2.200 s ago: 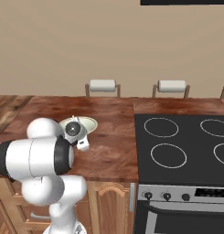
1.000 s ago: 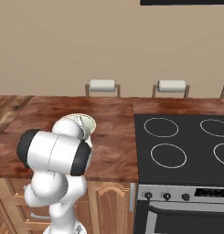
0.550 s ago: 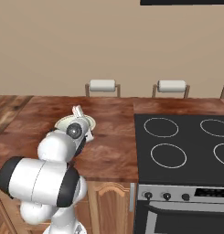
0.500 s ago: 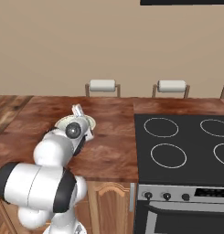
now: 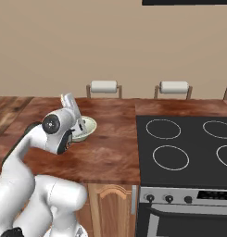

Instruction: Clear the mugs and bowl far away from the sink.

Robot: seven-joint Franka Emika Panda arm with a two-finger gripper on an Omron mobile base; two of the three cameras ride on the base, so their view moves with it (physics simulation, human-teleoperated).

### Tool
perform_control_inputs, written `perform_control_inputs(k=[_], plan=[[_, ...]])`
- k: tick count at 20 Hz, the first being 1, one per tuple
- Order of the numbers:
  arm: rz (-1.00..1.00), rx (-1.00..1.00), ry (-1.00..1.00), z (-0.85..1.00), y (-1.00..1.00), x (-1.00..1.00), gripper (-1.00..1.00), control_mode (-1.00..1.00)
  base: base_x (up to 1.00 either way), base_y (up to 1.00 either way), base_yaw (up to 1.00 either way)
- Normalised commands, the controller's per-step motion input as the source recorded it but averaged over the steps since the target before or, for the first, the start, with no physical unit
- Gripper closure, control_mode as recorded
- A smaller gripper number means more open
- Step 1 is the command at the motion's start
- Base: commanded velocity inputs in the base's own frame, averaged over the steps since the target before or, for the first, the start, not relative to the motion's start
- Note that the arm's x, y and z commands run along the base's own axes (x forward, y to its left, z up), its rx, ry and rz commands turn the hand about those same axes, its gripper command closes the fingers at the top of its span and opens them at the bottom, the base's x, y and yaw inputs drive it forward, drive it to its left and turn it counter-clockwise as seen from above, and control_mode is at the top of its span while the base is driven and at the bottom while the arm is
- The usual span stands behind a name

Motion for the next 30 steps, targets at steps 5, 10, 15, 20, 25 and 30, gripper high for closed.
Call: perform_control_inputs(k=[5,10,15,20,25,30], plan=[[-0.08,0.0,0.17,1.0,-0.34,-1.0,-1.0,-1.0,0.0,0.0,0.0],[-0.05,0.0,0.19,1.0,-0.47,-1.0,-1.0,-1.0,0.0,0.0,0.0],[-0.01,-0.01,0.09,0.27,-0.44,-1.0,-1.0,-1.0,0.0,0.0,0.0],[0.04,-0.04,0.04,-0.55,-0.16,-1.0,-1.0,-1.0,0.0,0.0,0.0],[0.0,0.0,0.0,0.0,0.0,-0.06,-1.0,-1.0,0.0,0.0,0.0],[0.0,0.0,0.0,0.0,0.0,0.0,-1.0,-1.0,0.0,0.0,0.0]])
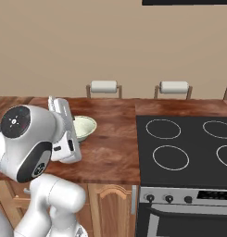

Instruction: Clear the mugs and bowl far away from the sink.

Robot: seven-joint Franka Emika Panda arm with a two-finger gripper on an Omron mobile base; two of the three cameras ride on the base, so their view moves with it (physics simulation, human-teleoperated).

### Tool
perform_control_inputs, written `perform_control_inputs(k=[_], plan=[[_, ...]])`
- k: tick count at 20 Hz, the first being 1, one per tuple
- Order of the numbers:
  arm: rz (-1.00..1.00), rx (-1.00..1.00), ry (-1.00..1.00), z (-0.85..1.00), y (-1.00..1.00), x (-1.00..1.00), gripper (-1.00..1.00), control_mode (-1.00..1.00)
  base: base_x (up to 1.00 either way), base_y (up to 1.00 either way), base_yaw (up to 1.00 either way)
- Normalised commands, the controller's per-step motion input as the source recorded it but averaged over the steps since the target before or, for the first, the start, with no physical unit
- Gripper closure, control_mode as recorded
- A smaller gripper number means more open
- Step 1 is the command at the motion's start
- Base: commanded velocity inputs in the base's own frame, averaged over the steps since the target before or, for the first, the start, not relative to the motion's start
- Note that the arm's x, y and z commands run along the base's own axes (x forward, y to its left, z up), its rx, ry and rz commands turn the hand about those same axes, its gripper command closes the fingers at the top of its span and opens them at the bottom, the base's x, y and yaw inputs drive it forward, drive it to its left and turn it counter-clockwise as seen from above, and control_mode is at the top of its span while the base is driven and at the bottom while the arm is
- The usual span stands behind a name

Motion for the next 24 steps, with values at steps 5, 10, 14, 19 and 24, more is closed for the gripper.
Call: perform_control_inputs(k=[5,10,14,19,24], plan=[[-0.04,-0.01,0.04,-0.11,0.0,-0.16,-1.0,1.0,-0.32,0.0,-0.18],[0.0,0.0,0.0,0.0,0.0,0.0,-1.0,1.0,-0.4,0.06,-0.93],[0.0,0.0,0.0,0.0,0.0,0.0,-1.0,1.0,0.0,0.02,-1.0],[0.0,0.0,0.0,0.0,0.0,0.0,-1.0,1.0,0.0,0.0,-1.0],[0.0,0.0,0.0,0.0,0.0,0.0,-1.0,1.0,0.0,0.0,-1.0]])
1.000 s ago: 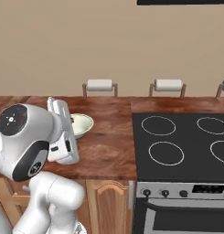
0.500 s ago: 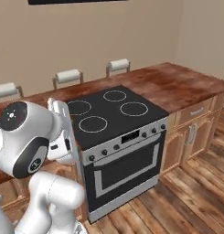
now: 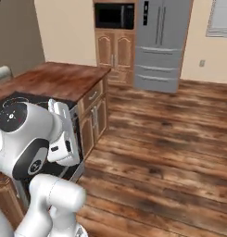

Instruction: Clear the mugs and bowl far away from the sink.

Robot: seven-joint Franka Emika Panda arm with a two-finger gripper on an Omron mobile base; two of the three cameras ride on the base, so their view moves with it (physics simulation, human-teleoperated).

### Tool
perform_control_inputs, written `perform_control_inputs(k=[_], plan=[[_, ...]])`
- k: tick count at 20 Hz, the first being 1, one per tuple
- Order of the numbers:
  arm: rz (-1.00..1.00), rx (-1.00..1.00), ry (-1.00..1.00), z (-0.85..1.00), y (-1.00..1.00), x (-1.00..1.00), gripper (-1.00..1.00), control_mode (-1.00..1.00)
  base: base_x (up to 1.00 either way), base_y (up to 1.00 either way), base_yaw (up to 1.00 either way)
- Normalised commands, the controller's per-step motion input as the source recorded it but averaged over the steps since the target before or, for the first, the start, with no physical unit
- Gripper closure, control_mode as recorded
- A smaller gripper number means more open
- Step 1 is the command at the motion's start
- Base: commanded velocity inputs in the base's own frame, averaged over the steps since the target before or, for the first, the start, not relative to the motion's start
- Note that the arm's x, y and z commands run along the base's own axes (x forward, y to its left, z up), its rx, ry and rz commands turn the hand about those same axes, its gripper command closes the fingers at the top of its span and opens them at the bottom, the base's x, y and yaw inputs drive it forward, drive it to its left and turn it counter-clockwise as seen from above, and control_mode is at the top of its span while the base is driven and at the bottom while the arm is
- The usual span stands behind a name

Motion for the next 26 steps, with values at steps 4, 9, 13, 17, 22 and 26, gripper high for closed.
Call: perform_control_inputs(k=[4,9,13,17,22,26], plan=[[0.0,0.0,0.0,0.0,0.0,0.0,-1.0,1.0,0.0,0.0,-1.0],[0.0,0.0,0.0,0.0,0.0,0.0,-1.0,1.0,0.0,0.0,-1.0],[0.0,0.0,0.0,0.0,0.0,0.0,-1.0,1.0,0.07,0.0,-1.0],[0.0,0.0,0.0,0.0,0.0,0.0,-1.0,1.0,0.2,0.0,-0.95],[0.0,0.0,0.0,0.0,0.0,0.0,-1.0,1.0,0.1,-0.12,-0.87],[0.0,0.0,0.0,0.0,0.0,0.0,-1.0,1.0,0.03,-0.33,-0.69]])
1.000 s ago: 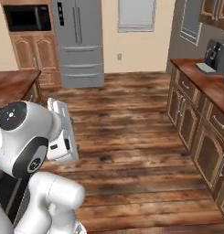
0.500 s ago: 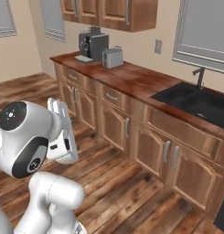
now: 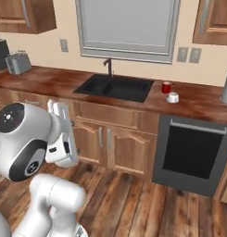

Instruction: Clear the mugs and bowl far away from the sink.

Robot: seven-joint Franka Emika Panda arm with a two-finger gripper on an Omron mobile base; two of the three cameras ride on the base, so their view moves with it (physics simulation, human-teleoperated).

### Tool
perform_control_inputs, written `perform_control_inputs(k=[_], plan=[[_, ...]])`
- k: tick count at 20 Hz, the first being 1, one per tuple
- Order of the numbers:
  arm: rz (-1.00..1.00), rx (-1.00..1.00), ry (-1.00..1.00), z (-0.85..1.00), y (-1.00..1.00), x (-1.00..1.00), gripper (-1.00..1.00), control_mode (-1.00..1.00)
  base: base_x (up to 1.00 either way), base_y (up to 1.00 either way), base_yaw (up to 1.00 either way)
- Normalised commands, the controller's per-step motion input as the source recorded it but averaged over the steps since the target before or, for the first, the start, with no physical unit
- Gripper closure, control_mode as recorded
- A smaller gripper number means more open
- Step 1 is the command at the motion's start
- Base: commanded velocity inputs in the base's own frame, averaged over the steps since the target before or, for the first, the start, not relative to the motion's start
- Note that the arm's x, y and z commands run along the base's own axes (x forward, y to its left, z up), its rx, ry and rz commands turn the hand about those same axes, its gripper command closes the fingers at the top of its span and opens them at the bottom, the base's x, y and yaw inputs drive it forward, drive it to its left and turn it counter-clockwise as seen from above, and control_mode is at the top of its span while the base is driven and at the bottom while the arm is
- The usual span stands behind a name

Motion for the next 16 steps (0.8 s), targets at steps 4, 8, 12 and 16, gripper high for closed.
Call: perform_control_inputs(k=[4,8,12,16], plan=[[0.0,0.0,0.0,0.0,0.0,0.0,-1.0,1.0,0.38,-0.22,-0.37],[0.0,0.0,0.0,0.0,0.0,0.0,-1.0,1.0,0.96,-0.18,0.0],[0.0,0.0,0.0,0.0,0.0,0.0,-1.0,1.0,1.0,-0.24,0.0],[0.0,0.0,0.0,0.0,0.0,0.0,-1.0,1.0,1.0,-0.32,0.0]])
